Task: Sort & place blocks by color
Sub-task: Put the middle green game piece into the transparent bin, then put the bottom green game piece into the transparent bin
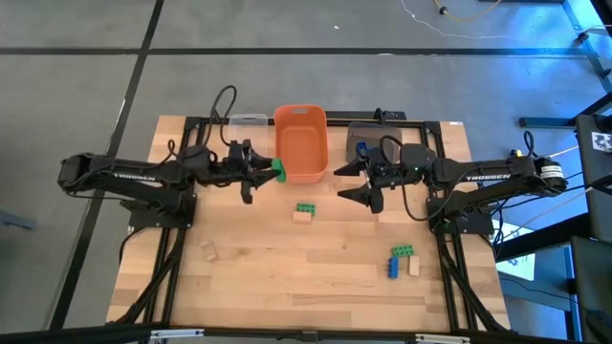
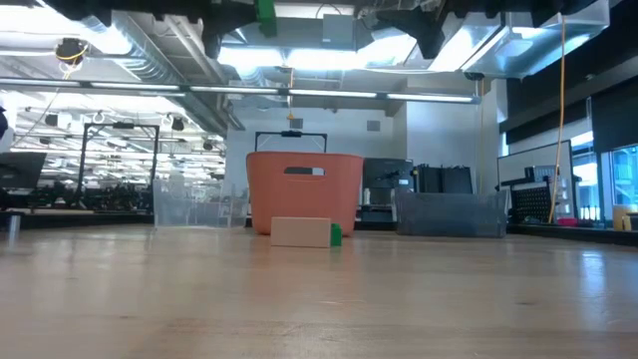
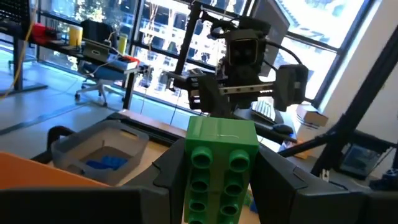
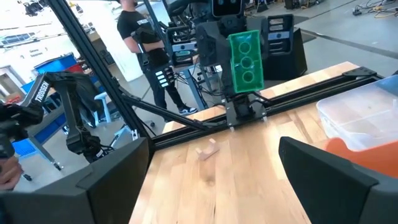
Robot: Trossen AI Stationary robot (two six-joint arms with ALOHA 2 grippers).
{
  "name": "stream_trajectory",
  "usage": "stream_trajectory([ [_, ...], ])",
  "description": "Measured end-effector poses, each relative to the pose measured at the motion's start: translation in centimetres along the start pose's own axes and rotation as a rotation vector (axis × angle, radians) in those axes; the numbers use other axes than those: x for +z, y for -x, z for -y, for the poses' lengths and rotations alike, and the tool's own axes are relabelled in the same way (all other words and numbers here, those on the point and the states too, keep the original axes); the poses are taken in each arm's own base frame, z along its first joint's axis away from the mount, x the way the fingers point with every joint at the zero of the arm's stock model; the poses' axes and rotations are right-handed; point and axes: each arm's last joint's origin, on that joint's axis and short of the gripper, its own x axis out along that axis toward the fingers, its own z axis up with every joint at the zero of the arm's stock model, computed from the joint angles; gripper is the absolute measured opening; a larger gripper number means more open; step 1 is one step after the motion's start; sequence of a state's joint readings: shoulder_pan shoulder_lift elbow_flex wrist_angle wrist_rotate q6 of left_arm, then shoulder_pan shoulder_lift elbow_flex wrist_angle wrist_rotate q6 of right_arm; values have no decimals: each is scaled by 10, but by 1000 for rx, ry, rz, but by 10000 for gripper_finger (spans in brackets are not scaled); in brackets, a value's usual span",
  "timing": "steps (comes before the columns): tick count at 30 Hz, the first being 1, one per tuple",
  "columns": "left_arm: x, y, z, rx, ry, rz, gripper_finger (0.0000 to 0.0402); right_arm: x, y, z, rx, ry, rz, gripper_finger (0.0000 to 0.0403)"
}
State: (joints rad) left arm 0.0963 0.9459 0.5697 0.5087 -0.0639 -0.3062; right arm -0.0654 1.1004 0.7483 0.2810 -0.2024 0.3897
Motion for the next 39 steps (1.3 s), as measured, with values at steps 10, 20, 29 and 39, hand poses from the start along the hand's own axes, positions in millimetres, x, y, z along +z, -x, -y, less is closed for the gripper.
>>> stream_trajectory([
  [10, 17, 15, -67, 590, -88, -314, 126, 0, 0, 0, -5, 1, 1, 362],
  [20, -19, 31, -150, 901, 76, -743, 126, 0, 0, 3, -72, 2, 18, 362],
  [29, -43, 25, -165, 954, 125, -869, 129, 0, 0, 3, -73, -5, 18, 362],
  [39, -34, 28, -159, 949, 103, -825, 240, 0, 0, 3, -73, -8, 18, 362],
])
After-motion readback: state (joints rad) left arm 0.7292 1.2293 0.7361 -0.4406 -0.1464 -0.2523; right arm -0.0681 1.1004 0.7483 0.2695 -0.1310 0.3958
